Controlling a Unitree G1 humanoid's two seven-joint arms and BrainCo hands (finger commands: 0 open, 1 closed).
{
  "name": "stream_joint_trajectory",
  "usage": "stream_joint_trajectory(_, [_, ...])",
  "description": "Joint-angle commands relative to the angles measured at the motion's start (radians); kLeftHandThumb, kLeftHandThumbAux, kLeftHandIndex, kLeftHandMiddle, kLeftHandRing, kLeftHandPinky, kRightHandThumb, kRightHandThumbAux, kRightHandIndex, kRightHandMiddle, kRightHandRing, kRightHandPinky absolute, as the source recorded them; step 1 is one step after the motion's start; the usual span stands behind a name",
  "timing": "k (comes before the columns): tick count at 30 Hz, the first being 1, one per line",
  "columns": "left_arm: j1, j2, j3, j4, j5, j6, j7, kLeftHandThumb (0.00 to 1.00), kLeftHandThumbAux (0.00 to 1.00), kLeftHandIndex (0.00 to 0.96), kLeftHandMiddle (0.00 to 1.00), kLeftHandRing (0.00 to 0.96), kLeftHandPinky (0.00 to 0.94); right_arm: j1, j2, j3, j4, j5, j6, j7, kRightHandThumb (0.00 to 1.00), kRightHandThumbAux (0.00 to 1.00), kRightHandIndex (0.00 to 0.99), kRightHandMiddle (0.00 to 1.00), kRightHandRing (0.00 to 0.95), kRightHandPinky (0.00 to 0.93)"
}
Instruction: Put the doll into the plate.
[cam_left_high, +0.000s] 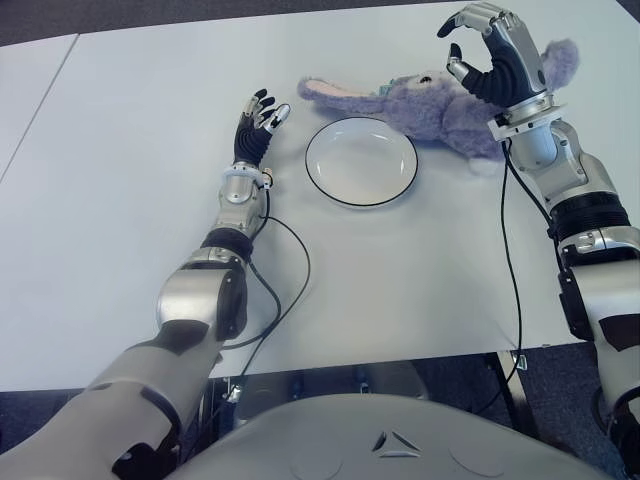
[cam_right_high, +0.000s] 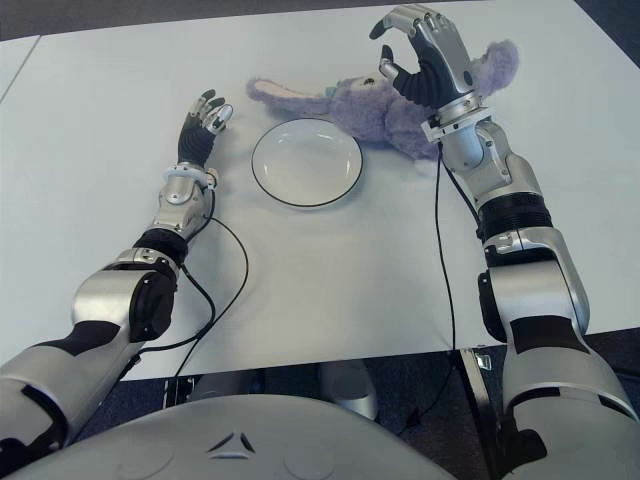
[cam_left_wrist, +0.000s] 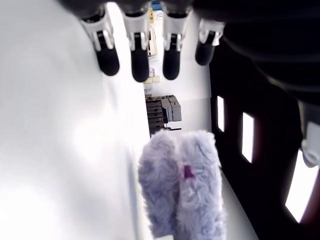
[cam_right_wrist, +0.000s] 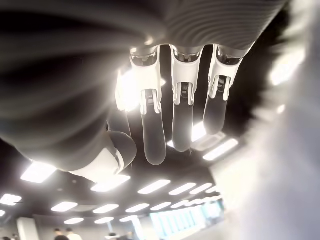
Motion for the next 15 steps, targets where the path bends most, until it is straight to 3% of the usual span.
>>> stream_joint_trajectory(1, [0.227, -0.053, 0.000, 0.155, 0.005, 0.184, -0.008, 0.000, 0.483, 0.117, 0.154, 0.147, 0.145, 0.042, 0.025, -0.014, -0.015, 0.026, -0.028, 0.043, 0.701, 0.723, 0.439, 0.863, 0.852, 0.826])
stream_joint_trajectory(8, [0.226, -0.054, -0.005, 0.156, 0.010, 0.188, -0.005, 0.000, 0.481, 0.117, 0.154, 0.144, 0.136, 0.044, 0.027, -0.018, -0.016, 0.006, -0.026, 0.042, 0.702, 0.723, 0.439, 0.864, 0.852, 0.826])
stream_joint_trajectory(15, [0.225, -0.054, -0.010, 0.156, 0.014, 0.190, 0.000, 0.000, 0.483, 0.114, 0.148, 0.137, 0.129, 0.022, 0.004, 0.012, -0.012, -0.073, -0.003, 0.031, 0.699, 0.724, 0.438, 0.844, 0.845, 0.819])
